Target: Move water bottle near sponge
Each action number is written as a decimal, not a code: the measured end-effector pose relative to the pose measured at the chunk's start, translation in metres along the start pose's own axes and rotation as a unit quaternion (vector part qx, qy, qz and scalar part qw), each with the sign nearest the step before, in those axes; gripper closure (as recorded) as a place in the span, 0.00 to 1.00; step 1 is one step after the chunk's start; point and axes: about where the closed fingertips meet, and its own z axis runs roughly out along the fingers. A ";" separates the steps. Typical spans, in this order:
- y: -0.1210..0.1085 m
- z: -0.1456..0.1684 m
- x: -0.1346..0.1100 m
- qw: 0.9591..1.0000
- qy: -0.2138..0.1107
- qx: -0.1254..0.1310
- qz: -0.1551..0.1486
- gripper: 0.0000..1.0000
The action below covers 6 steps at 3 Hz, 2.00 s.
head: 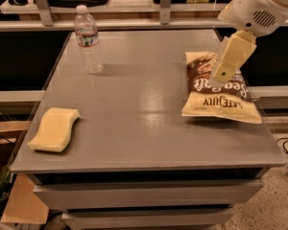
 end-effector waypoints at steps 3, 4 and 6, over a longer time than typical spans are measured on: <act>-0.011 0.020 -0.024 0.999 -0.040 -0.014 -0.001 0.00; -0.022 0.048 -0.055 0.996 -0.082 -0.033 0.002 0.00; -0.038 0.106 -0.110 0.978 -0.192 -0.051 0.071 0.00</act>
Offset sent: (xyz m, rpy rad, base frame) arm 0.0088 -0.0053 -0.0007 0.0962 -0.0103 -0.0333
